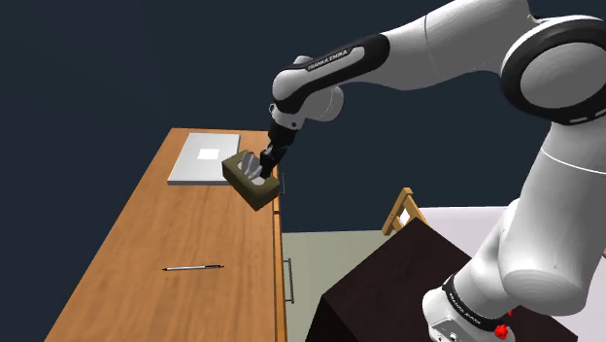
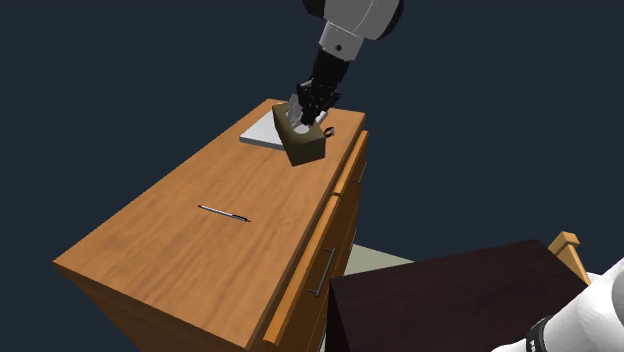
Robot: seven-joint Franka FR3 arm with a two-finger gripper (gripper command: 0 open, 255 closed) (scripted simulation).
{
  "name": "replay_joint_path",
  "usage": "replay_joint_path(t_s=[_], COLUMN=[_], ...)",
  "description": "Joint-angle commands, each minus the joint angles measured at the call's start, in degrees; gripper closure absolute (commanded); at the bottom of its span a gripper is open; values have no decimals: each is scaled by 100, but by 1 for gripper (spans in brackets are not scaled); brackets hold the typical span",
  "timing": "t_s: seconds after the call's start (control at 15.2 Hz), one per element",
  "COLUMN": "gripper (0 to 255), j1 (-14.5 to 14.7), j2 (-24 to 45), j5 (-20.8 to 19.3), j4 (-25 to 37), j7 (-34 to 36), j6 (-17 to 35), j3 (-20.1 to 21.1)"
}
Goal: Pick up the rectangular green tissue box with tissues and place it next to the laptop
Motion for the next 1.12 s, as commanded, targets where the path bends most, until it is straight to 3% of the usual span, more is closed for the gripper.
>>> replay_joint_path(t_s=[0.0,0.66,0.86,1.06], gripper=[255,255,255,255], j1=[-97,-673,-857,-1063], j2=[422,2488,3277,4325], j5=[-23,-161,-232,-332], j4=[491,3238,4425,6104], j7=[-99,-394,-362,-218], j6=[-124,-1031,-1462,-2096], j3=[-54,-232,-256,-258])
